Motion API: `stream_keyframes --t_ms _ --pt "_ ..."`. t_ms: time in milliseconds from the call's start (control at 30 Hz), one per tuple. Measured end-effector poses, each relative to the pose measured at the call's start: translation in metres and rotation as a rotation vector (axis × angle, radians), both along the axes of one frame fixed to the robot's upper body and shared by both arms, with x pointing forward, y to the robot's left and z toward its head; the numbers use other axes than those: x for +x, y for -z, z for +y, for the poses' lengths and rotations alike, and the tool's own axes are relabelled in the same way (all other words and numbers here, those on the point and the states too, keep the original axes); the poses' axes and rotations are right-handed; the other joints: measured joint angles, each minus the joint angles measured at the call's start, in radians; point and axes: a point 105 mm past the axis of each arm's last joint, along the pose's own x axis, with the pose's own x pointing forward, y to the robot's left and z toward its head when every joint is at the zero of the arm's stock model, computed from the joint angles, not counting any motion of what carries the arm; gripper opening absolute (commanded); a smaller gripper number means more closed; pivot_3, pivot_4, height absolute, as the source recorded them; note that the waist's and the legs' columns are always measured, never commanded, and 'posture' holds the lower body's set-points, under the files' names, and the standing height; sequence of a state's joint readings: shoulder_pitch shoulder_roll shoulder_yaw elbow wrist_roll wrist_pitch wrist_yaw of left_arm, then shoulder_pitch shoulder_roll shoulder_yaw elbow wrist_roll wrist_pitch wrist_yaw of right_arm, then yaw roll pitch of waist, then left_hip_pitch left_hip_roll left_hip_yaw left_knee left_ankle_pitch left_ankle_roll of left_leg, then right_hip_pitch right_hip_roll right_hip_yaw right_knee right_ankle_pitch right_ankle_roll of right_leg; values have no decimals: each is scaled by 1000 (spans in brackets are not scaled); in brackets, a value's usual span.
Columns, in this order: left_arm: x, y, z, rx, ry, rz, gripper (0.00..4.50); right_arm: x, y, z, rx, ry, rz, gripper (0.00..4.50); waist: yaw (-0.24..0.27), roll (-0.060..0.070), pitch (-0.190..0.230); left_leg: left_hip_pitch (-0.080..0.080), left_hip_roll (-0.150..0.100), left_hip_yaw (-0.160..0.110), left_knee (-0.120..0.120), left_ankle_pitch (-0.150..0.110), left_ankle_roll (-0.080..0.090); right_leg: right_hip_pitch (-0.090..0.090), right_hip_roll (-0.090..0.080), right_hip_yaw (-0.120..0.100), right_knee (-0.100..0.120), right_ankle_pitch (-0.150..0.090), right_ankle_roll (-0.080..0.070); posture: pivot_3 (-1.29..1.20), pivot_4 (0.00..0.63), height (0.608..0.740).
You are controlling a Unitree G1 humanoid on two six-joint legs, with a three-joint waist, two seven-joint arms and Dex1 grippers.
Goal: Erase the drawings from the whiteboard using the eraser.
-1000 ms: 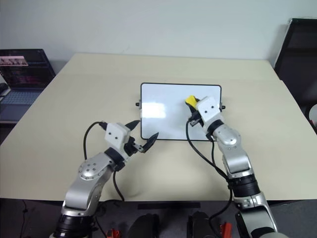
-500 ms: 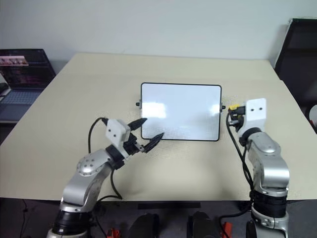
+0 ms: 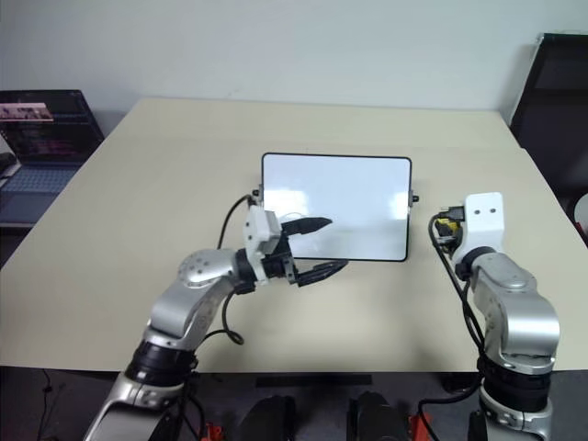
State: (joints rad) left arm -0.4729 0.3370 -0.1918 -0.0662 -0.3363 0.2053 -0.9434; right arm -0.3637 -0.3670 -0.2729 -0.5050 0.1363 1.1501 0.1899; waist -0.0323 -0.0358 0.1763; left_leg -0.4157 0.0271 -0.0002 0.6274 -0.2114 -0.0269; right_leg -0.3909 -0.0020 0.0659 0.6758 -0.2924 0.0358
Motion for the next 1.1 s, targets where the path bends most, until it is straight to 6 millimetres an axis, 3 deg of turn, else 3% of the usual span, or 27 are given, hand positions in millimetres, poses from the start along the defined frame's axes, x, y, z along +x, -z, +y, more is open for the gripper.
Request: stream_keyframes --t_ms 433,867,1100 --pt "-5 10 -16 43 103 -40 4500 18 34 -35 35 67 102 868 -2 0 0 0 0 1 0 0 0 0 0 1 0 0 0 0 150 740" --pt "-5 19 -12 59 81 -27 4500 35 51 -44 48 77 111 868 -1 0 0 0 0 2 0 0 0 0 1 1 1 1 -2 0 150 740" --pt "-6 18 -11 63 79 -34 4500 42 51 -43 40 62 100 868 -1 0 0 0 0 2 0 0 0 0 0 1 1 1 -2 0 150 740"
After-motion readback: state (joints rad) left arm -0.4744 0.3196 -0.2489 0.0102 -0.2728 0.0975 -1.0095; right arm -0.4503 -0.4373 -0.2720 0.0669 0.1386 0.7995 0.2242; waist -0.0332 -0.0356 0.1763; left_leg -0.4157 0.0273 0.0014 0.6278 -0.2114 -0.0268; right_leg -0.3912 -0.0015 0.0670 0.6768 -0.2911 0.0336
